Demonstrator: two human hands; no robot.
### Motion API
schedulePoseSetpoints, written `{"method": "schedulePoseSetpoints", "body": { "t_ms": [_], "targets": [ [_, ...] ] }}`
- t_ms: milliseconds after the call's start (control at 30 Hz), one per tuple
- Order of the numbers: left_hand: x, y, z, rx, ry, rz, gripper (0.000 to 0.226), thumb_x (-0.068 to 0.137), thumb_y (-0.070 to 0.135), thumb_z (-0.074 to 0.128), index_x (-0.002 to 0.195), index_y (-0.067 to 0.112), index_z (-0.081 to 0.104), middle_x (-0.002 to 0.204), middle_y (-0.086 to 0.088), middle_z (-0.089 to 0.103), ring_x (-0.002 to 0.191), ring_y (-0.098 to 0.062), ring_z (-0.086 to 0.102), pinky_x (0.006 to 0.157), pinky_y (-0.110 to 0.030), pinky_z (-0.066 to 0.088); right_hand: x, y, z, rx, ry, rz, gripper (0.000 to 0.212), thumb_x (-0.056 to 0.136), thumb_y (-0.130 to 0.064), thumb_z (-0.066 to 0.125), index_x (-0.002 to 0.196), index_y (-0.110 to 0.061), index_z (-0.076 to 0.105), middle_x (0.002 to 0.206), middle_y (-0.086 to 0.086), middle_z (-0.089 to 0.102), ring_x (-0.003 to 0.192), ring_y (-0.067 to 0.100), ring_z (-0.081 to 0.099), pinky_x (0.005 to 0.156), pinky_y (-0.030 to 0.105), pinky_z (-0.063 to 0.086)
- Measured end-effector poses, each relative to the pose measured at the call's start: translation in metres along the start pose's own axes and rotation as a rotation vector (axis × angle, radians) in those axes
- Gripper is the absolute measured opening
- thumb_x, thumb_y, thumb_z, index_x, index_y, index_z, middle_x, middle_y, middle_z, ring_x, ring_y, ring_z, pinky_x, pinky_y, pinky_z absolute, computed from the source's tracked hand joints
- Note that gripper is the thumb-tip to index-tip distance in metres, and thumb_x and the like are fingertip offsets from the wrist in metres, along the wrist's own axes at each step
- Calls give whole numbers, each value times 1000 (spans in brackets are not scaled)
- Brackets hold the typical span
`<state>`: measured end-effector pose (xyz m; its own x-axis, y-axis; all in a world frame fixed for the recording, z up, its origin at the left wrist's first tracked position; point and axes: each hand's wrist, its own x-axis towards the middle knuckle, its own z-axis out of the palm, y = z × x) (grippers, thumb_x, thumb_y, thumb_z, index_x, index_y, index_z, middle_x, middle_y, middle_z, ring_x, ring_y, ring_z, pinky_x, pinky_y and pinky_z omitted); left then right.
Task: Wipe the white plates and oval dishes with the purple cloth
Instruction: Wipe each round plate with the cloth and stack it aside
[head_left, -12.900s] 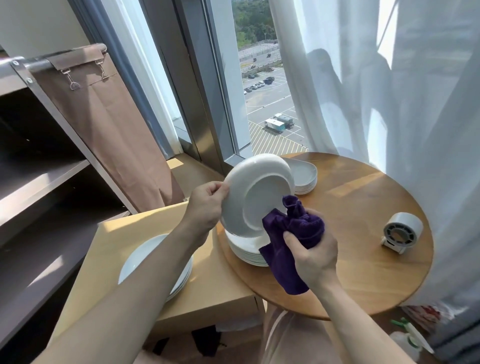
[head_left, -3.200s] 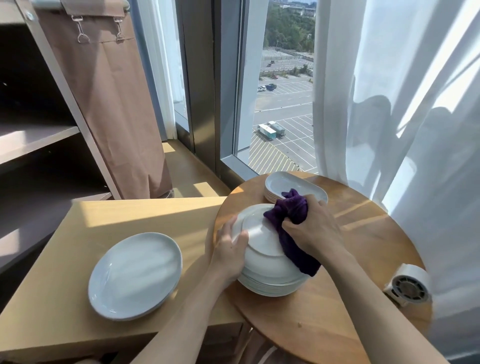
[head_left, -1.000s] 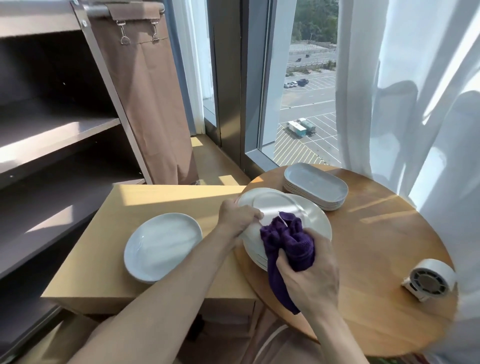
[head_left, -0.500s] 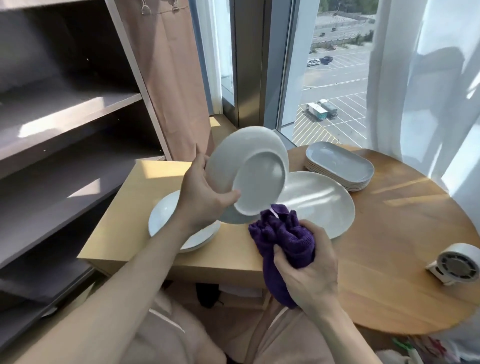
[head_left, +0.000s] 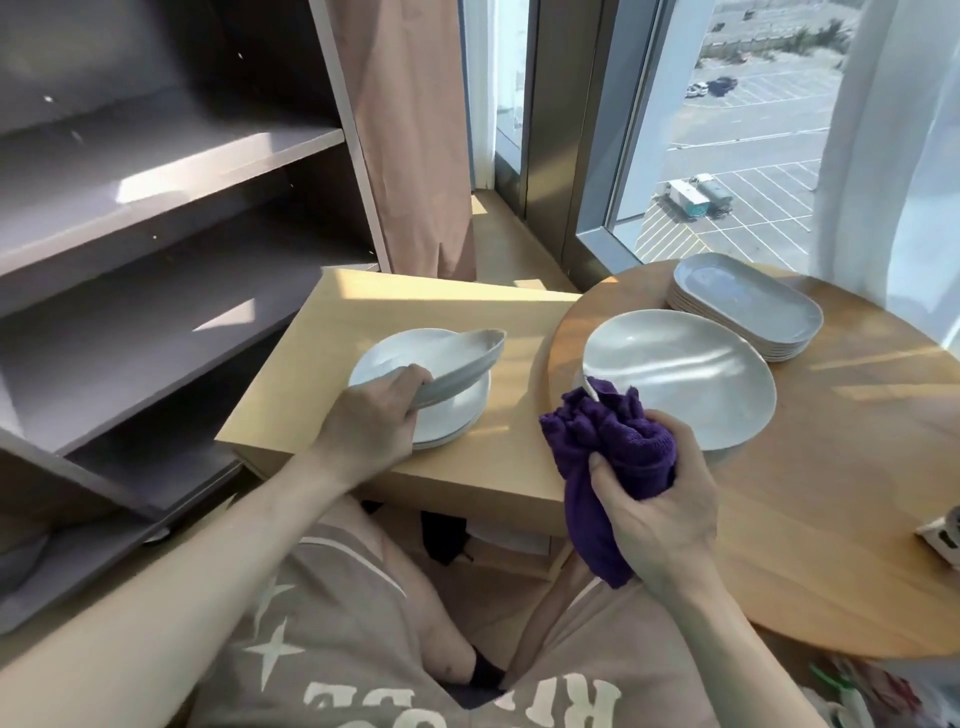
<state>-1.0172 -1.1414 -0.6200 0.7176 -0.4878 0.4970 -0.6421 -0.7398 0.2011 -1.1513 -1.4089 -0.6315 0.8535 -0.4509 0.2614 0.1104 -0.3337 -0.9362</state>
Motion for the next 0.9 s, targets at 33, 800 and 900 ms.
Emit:
{"method": "schedulePoseSetpoints", "body": {
  "t_ms": [33,800,900],
  "targets": [
    [-2,-5,3,28,-33,26,62,59,-17,77,101,17,46,68,-6,60,49,-31,55,39,-27,38,0,0,0,0,-2,-1,49,79,-15,85,121,-24,63,109,-8,71,101,11,67,93,33,55],
    [-43,-45,45,-11,-507,-199,60,85,-13,44,133,17,62,150,8,53,137,-25,50,100,-48,51,6,8,-3,29,-3,-11,45,77,-37,80,117,-38,61,108,-12,71,104,12,69,87,20,53],
    [-42,-48,48,-29,-537,-204,61,86,-11,43,138,18,59,153,7,50,139,-24,47,108,-46,45,6,8,-5,21,2,-22,45,77,-32,82,118,-34,62,107,-12,71,102,10,68,86,19,52]
  ]
}}
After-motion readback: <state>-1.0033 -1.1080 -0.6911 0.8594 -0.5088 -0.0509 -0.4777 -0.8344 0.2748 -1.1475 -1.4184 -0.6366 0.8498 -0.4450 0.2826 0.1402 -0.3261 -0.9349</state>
